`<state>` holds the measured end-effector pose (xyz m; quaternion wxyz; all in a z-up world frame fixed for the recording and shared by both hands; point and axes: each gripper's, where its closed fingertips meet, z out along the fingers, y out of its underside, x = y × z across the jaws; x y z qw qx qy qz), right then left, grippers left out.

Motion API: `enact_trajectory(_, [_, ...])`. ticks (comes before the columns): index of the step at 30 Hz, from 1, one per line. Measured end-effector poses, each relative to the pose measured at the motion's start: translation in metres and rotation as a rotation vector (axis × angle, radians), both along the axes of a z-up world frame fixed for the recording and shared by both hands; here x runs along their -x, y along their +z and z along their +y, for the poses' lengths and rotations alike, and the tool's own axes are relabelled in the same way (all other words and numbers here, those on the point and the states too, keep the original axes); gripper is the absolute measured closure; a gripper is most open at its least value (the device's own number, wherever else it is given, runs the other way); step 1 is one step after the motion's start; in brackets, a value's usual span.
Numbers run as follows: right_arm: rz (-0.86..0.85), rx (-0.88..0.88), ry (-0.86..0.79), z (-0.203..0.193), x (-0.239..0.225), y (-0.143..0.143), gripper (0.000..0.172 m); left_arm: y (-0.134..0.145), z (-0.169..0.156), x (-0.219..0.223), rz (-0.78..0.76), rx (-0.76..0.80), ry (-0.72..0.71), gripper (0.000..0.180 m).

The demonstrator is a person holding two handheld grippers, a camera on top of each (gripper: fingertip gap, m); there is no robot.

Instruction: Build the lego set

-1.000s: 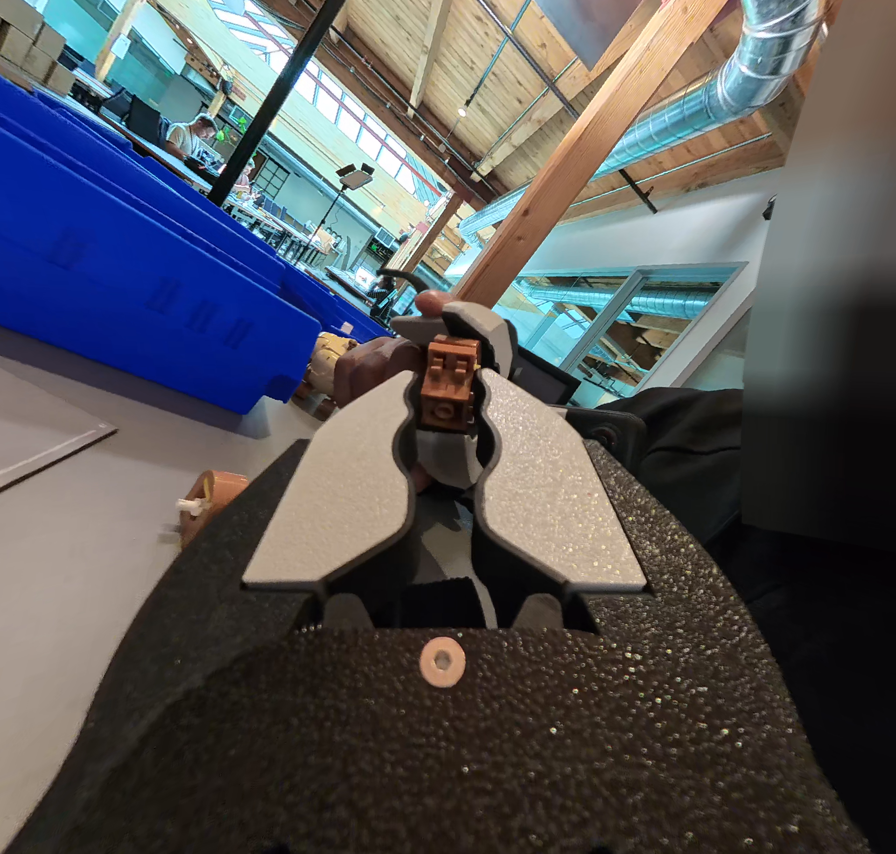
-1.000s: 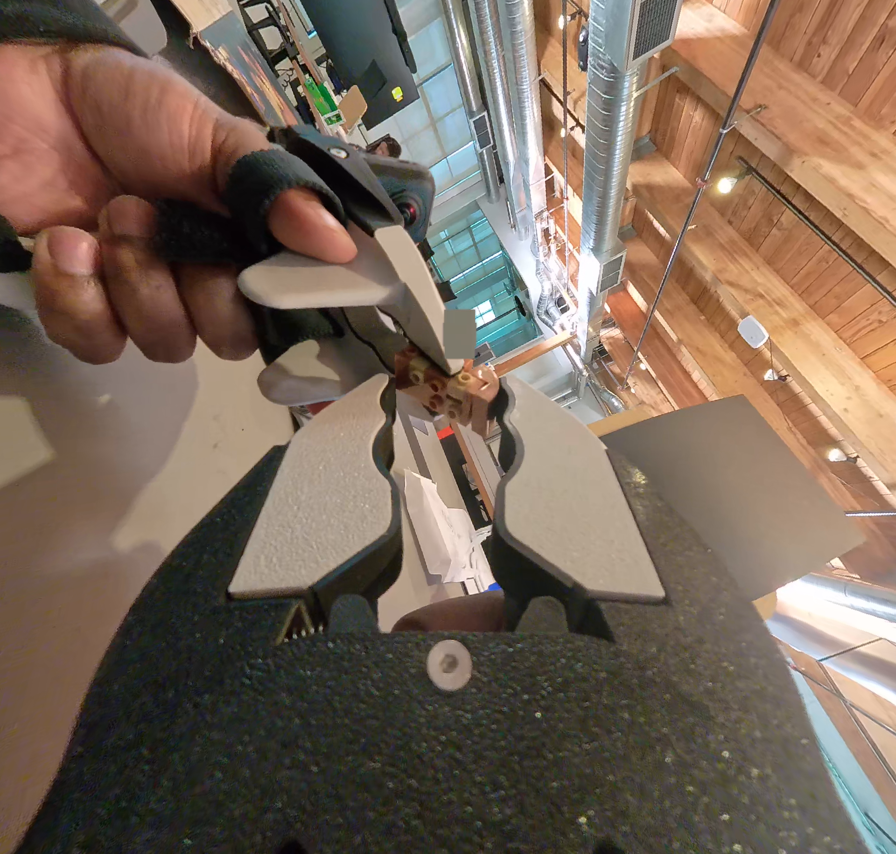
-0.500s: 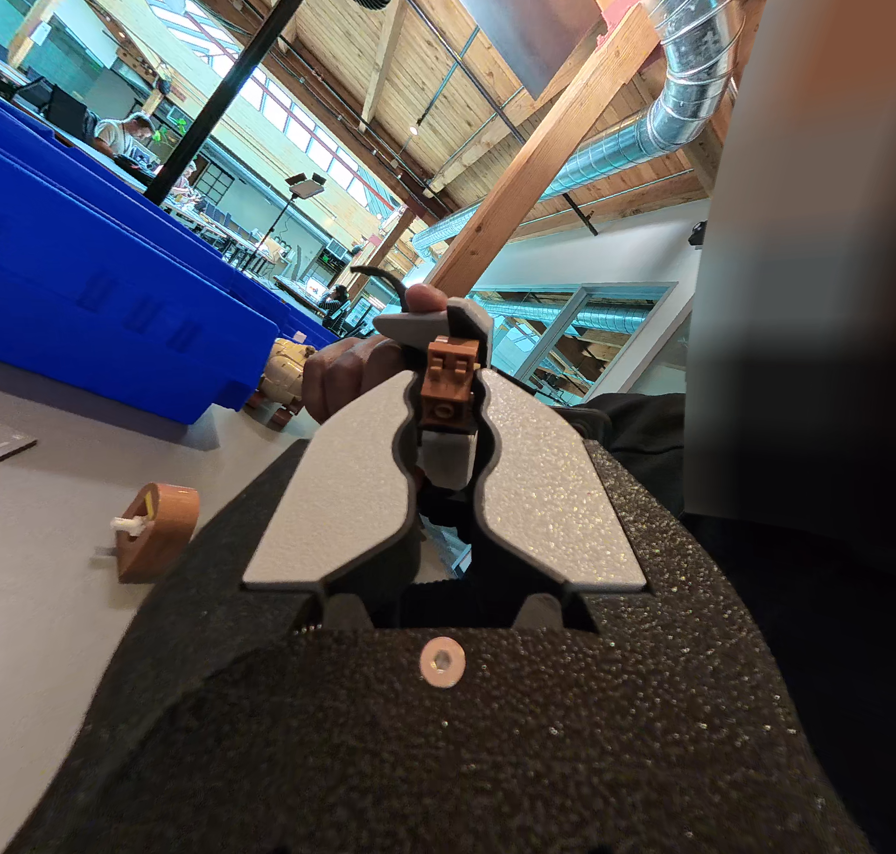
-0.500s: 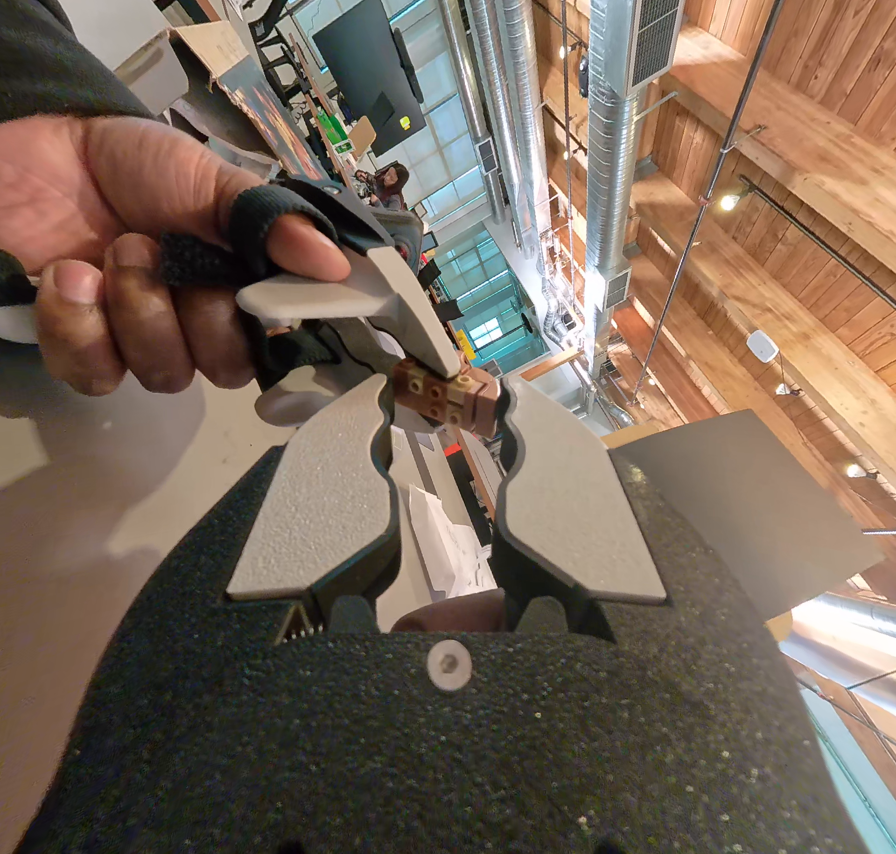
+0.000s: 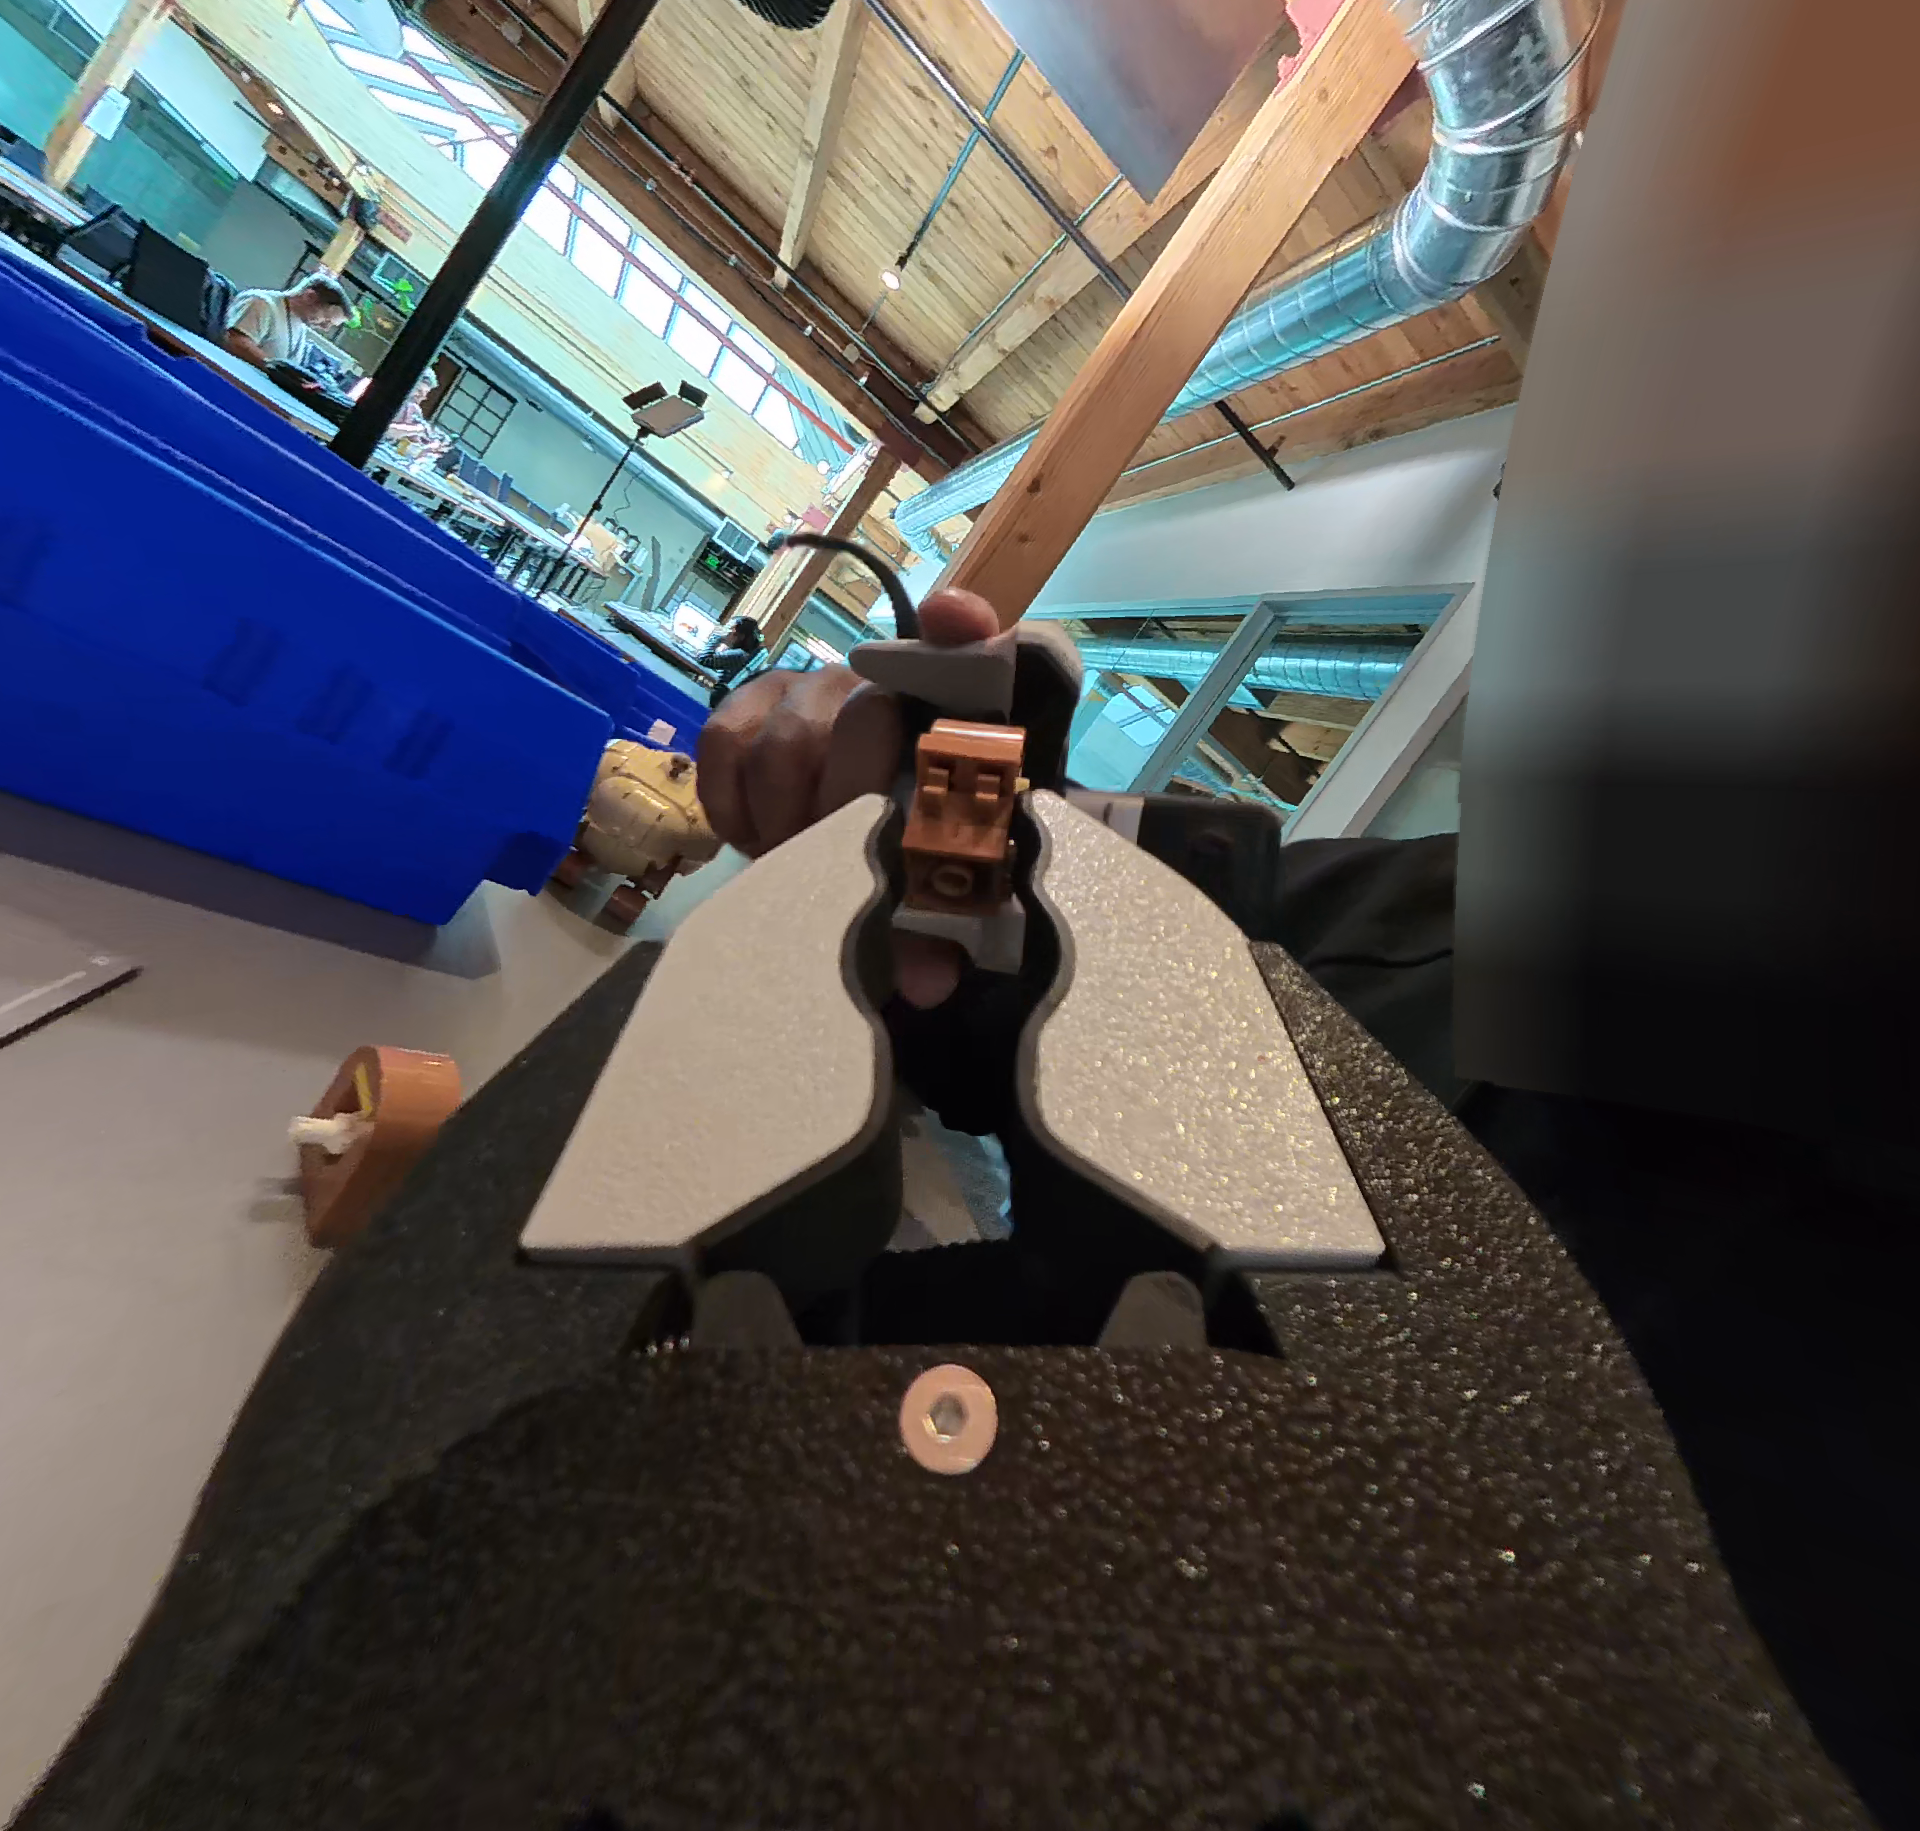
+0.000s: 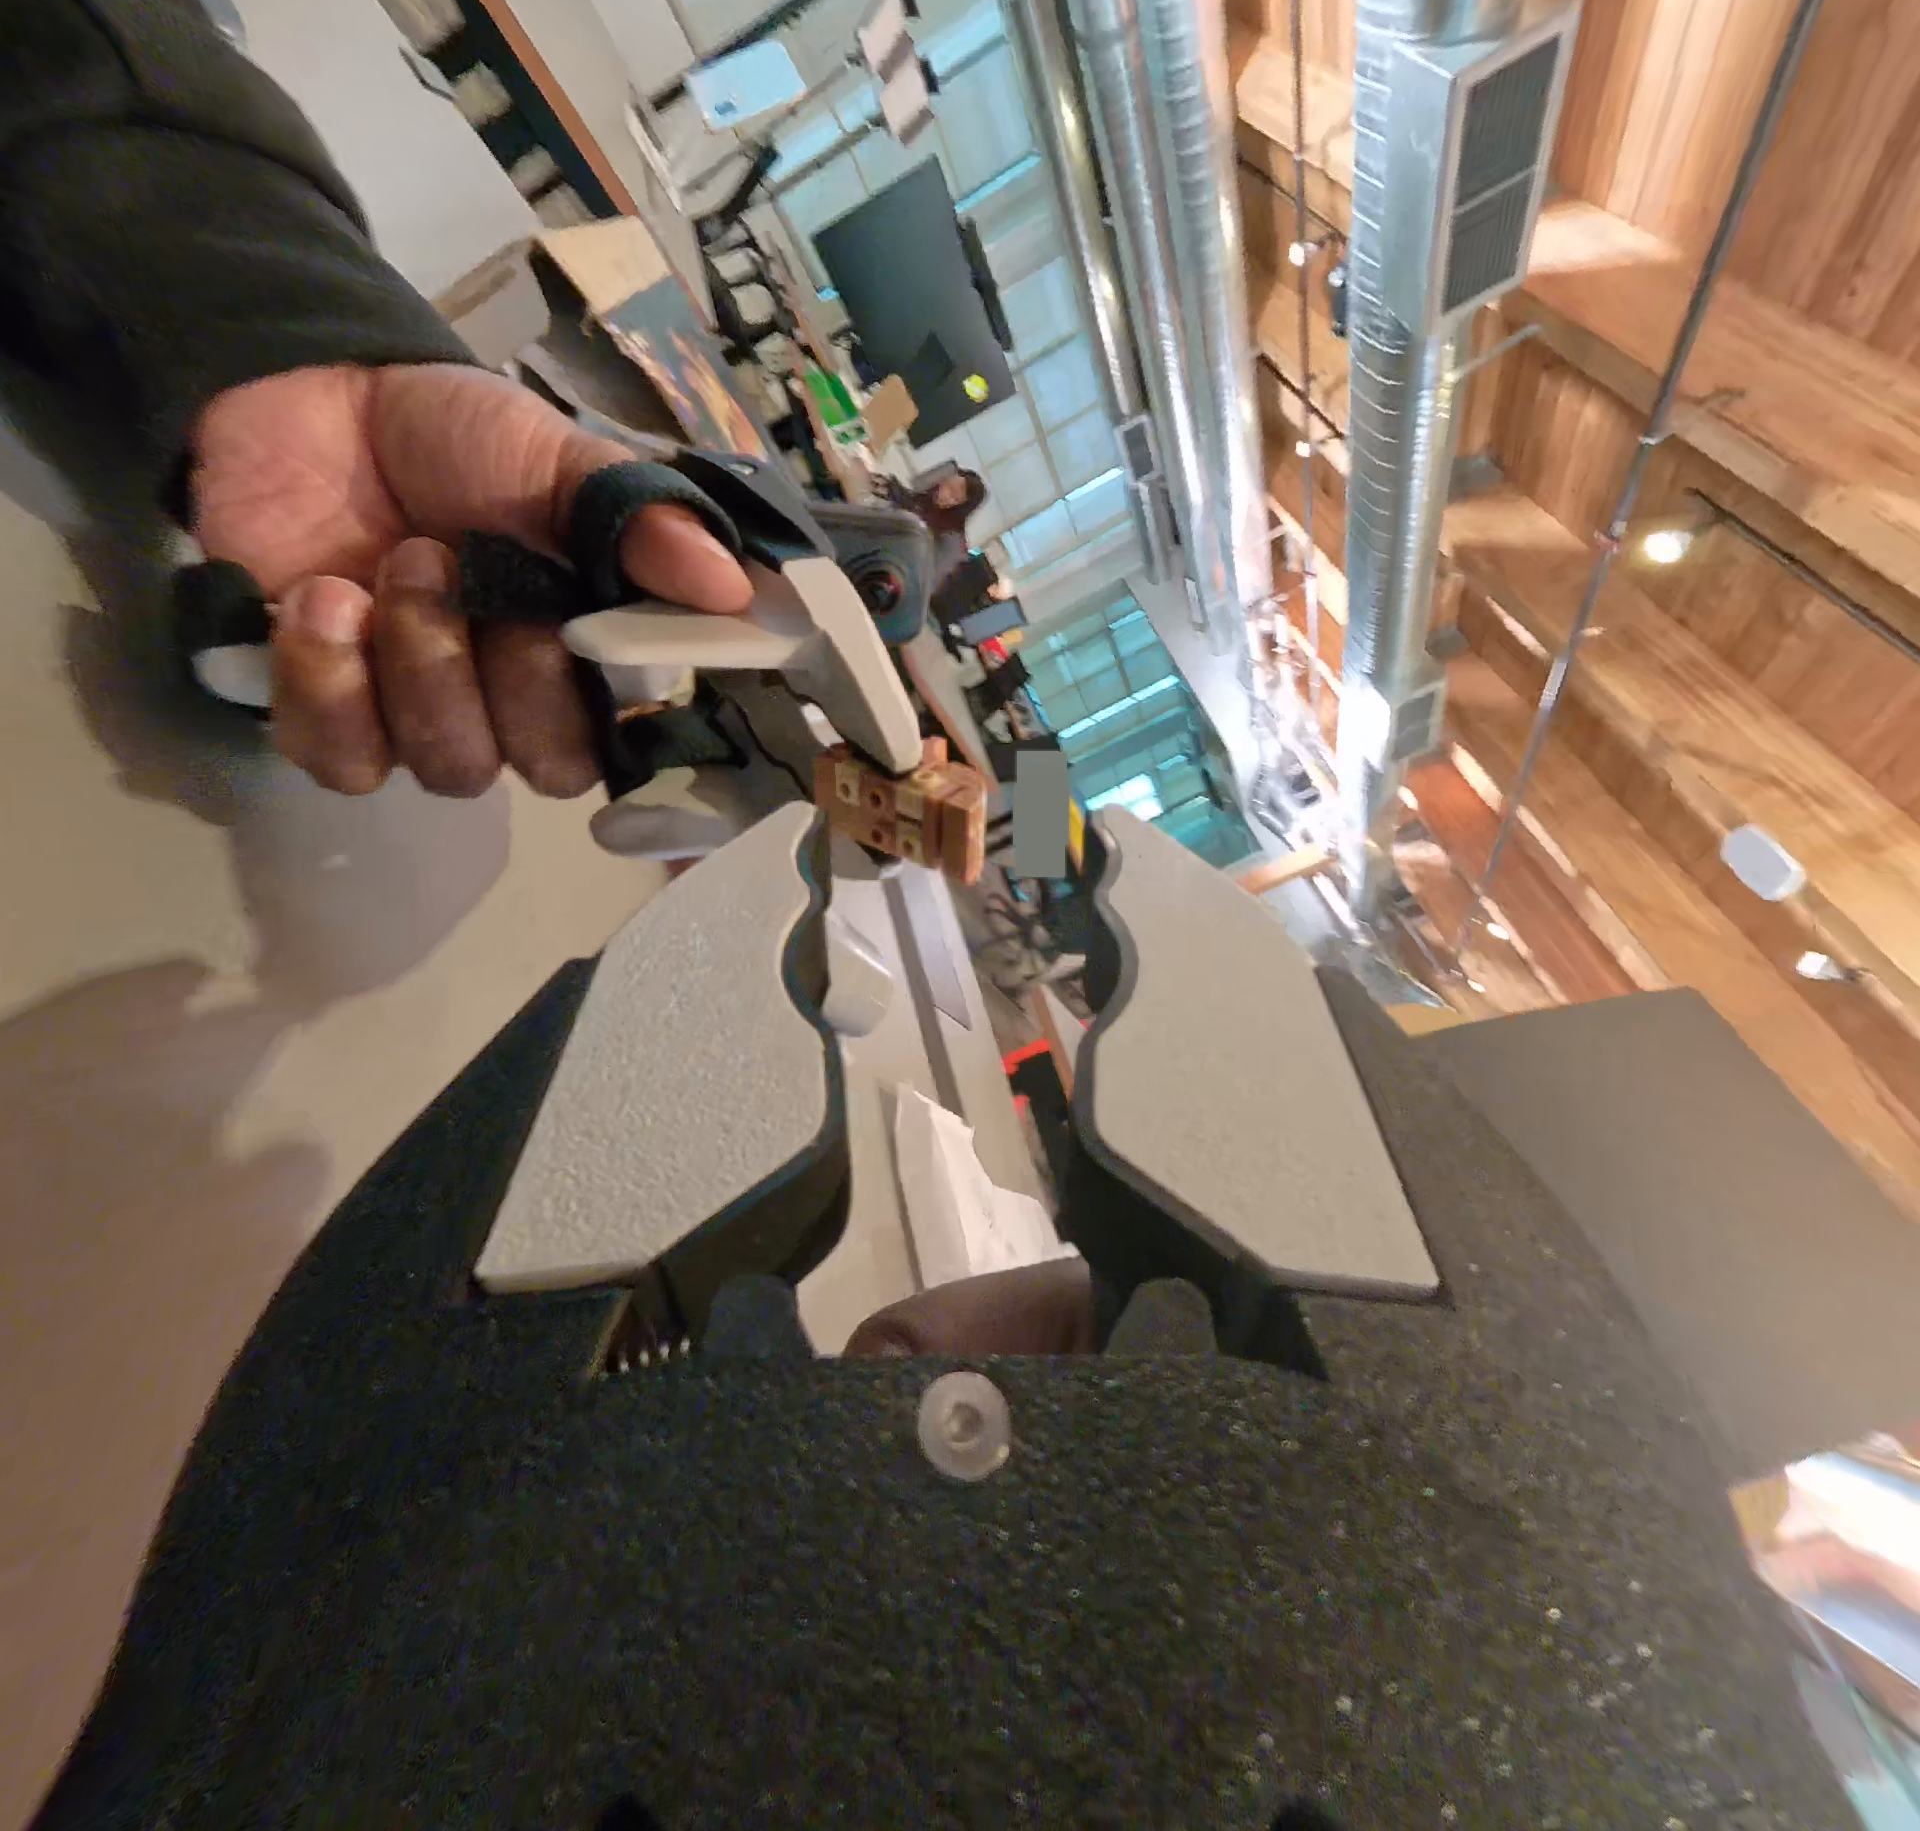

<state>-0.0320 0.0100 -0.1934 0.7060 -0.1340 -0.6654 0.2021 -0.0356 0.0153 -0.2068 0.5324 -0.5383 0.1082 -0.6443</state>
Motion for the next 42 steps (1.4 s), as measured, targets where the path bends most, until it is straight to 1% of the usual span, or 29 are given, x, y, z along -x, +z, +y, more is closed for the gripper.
enact_trajectory(3, [-0.095,0.040,0.059,0.004,-0.009,-0.001,0.126,-0.004,0.001,0.003,0.037,0.015,0.008,0.162])
enact_trajectory(7, [-0.201,-0.012,0.065,0.011,-0.013,-0.007,0.132,-0.015,0.001,-0.003,0.097,0.058,-0.027,0.162])
enact_trajectory(10, [-0.291,-0.074,0.066,0.012,-0.013,-0.021,0.137,-0.023,-0.001,-0.010,0.144,0.083,-0.056,0.162])
enact_trajectory(14, [-0.374,-0.095,0.081,0.011,-0.013,-0.038,0.143,-0.031,-0.001,-0.015,0.183,0.108,-0.073,0.162])
enact_trajectory(20, [-0.383,-0.106,0.081,0.009,-0.011,-0.044,0.159,-0.039,0.000,-0.018,0.231,0.141,-0.072,0.162])
enact_trajectory(26, [-0.402,-0.116,0.069,0.010,-0.011,-0.051,0.160,-0.044,0.002,-0.018,0.260,0.163,-0.055,0.162])
enact_trajectory(32, [-0.397,-0.109,0.062,0.011,-0.010,-0.052,0.160,-0.044,0.003,-0.016,0.255,0.168,-0.045,0.162])
enact_trajectory(42, [-0.368,-0.070,0.087,0.009,-0.010,-0.047,0.160,-0.037,0.004,-0.016,0.197,0.163,-0.048,0.162])
